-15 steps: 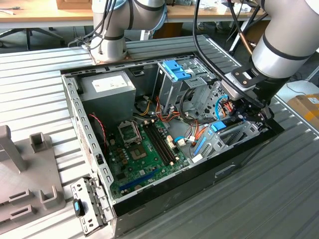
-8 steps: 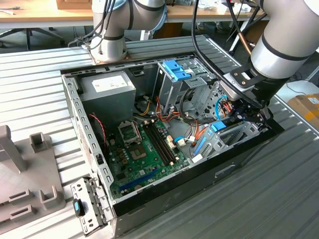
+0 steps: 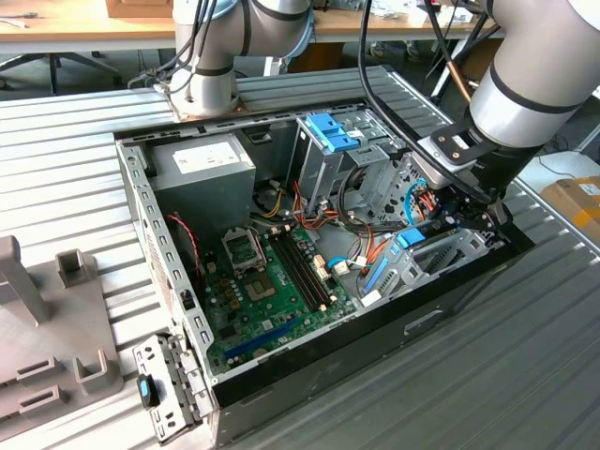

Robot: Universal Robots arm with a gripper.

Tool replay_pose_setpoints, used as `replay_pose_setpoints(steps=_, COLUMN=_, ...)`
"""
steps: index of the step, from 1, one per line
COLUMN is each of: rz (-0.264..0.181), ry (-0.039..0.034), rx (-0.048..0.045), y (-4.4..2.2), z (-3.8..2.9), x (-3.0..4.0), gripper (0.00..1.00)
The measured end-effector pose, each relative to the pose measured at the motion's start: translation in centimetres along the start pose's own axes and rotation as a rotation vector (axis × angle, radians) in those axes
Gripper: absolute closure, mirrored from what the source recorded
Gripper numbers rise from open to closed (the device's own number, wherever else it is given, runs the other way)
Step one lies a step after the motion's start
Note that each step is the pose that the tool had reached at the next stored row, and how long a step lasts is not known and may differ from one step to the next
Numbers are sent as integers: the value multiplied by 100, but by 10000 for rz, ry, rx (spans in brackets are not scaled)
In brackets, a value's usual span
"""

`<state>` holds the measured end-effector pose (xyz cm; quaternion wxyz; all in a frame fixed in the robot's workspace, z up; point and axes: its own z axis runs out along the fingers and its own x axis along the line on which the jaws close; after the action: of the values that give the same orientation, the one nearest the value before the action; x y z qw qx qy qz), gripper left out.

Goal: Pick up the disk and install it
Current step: 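Insert the first disk wire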

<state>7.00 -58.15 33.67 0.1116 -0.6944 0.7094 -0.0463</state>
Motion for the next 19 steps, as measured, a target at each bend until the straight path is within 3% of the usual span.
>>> replay_pose_setpoints(steps=9, rz=90, ry=23, rx=8, y=-1, z=-1, x=-1, gripper=83)
replay_pose_setpoints(steps=12, rz=98, ry=41, rx=-63, y=-14, z=-22, x=-3, gripper=83)
replay_pose_setpoints(steps=19, rz=97, ry=49, rx=-71, y=-20, z=-33, x=-12, gripper=83)
